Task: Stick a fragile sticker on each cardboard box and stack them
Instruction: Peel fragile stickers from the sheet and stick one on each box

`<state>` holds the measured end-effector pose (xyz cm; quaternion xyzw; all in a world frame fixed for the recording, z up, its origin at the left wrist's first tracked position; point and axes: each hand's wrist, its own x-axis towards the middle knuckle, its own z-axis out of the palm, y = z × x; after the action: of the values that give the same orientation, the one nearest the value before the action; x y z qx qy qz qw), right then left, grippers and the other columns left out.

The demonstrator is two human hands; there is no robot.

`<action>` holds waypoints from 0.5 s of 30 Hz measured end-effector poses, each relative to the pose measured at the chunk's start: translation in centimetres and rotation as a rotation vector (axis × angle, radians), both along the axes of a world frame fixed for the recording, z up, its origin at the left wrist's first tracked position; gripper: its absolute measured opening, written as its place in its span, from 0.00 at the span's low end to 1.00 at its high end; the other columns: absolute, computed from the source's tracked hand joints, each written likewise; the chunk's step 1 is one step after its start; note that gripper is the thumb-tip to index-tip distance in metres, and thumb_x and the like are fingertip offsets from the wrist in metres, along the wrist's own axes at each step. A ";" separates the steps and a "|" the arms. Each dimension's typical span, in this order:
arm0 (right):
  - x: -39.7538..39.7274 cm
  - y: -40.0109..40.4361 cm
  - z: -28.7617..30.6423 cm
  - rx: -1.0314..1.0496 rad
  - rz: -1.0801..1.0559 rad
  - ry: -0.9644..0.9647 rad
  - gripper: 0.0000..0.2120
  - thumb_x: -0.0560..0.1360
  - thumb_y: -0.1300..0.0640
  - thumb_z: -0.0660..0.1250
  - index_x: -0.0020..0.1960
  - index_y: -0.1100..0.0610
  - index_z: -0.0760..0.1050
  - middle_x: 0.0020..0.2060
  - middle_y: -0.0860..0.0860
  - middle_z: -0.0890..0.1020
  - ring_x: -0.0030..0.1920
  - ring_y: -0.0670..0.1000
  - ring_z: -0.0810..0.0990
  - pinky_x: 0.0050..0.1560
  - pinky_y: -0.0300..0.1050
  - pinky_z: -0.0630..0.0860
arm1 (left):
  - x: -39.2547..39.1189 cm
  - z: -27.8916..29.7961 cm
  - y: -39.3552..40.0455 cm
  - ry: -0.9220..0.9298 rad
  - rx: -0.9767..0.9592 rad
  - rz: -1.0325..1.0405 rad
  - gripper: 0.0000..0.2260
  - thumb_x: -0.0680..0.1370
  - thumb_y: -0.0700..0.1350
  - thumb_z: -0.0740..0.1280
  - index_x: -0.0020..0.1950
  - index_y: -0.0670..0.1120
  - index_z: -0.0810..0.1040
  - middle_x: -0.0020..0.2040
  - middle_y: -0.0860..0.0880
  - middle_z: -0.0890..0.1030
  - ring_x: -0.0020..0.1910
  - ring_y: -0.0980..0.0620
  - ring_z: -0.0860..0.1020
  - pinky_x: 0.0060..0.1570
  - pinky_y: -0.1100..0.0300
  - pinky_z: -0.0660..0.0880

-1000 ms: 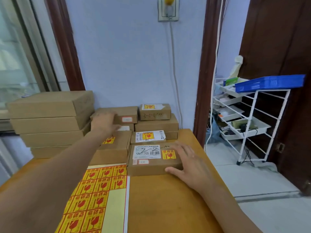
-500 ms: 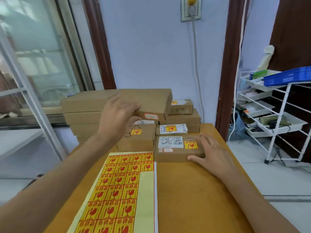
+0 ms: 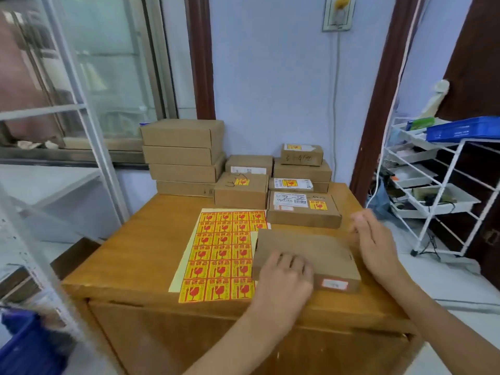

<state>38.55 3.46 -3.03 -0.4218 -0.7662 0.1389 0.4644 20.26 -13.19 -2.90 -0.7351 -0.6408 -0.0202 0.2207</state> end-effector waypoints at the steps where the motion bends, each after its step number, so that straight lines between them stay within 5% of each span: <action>1: 0.5 -0.9 0.1 0.004 -0.002 -0.118 0.13 0.84 0.39 0.51 0.50 0.41 0.71 0.40 0.43 0.79 0.40 0.44 0.78 0.41 0.53 0.76 | 0.7 0.1 -0.2 -0.053 0.029 0.009 0.20 0.75 0.59 0.73 0.59 0.47 0.83 0.55 0.48 0.85 0.55 0.47 0.81 0.59 0.48 0.76; 4: 0.8 -3.1 1.3 0.107 0.007 -0.439 0.12 0.83 0.38 0.55 0.60 0.41 0.72 0.53 0.38 0.77 0.51 0.41 0.77 0.45 0.45 0.76 | -0.4 1.0 -0.1 -0.285 0.231 -0.034 0.22 0.82 0.64 0.55 0.52 0.52 0.82 0.49 0.53 0.84 0.49 0.51 0.81 0.61 0.49 0.73; 7: -1.4 -4.7 3.1 0.197 0.087 -0.675 0.22 0.83 0.36 0.52 0.70 0.44 0.72 0.69 0.44 0.72 0.65 0.45 0.72 0.58 0.45 0.73 | -5.7 2.6 1.1 -0.358 0.392 0.002 0.17 0.84 0.56 0.54 0.53 0.54 0.82 0.48 0.56 0.85 0.48 0.55 0.81 0.63 0.53 0.66; 9: -3.5 -5.5 3.6 0.064 0.224 -0.771 0.26 0.83 0.33 0.47 0.77 0.39 0.64 0.78 0.43 0.63 0.74 0.46 0.66 0.70 0.50 0.69 | -10.5 2.8 2.5 -0.382 0.277 0.139 0.17 0.84 0.57 0.55 0.63 0.54 0.79 0.58 0.55 0.84 0.58 0.54 0.80 0.67 0.52 0.64; 11: -5.0 -5.7 3.2 -0.002 0.333 -0.865 0.27 0.83 0.31 0.43 0.80 0.35 0.56 0.82 0.41 0.56 0.79 0.46 0.60 0.76 0.52 0.65 | -15.3 1.4 3.0 -0.345 -0.003 0.259 0.28 0.82 0.66 0.49 0.76 0.53 0.69 0.74 0.53 0.74 0.73 0.51 0.70 0.74 0.47 0.60; 13: -5.3 -5.4 2.6 0.017 0.370 -0.917 0.24 0.85 0.35 0.43 0.80 0.35 0.56 0.82 0.41 0.56 0.80 0.45 0.58 0.79 0.52 0.59 | -18.9 -0.3 2.0 -0.287 -0.212 0.267 0.40 0.76 0.73 0.36 0.82 0.55 0.57 0.82 0.55 0.59 0.81 0.51 0.57 0.79 0.41 0.51; 15: -5.0 -4.7 2.9 0.017 0.339 -0.908 0.20 0.86 0.41 0.48 0.76 0.37 0.61 0.78 0.40 0.63 0.77 0.45 0.63 0.76 0.50 0.61 | -20.7 -1.7 0.5 -0.377 -0.261 0.265 0.44 0.71 0.75 0.32 0.83 0.58 0.53 0.83 0.58 0.53 0.82 0.53 0.51 0.79 0.43 0.48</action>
<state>33.55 -1.21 -0.17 -0.3053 -0.9505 0.0082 0.0575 -0.39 -12.66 -4.60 -0.6503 -0.7583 -0.0451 0.0016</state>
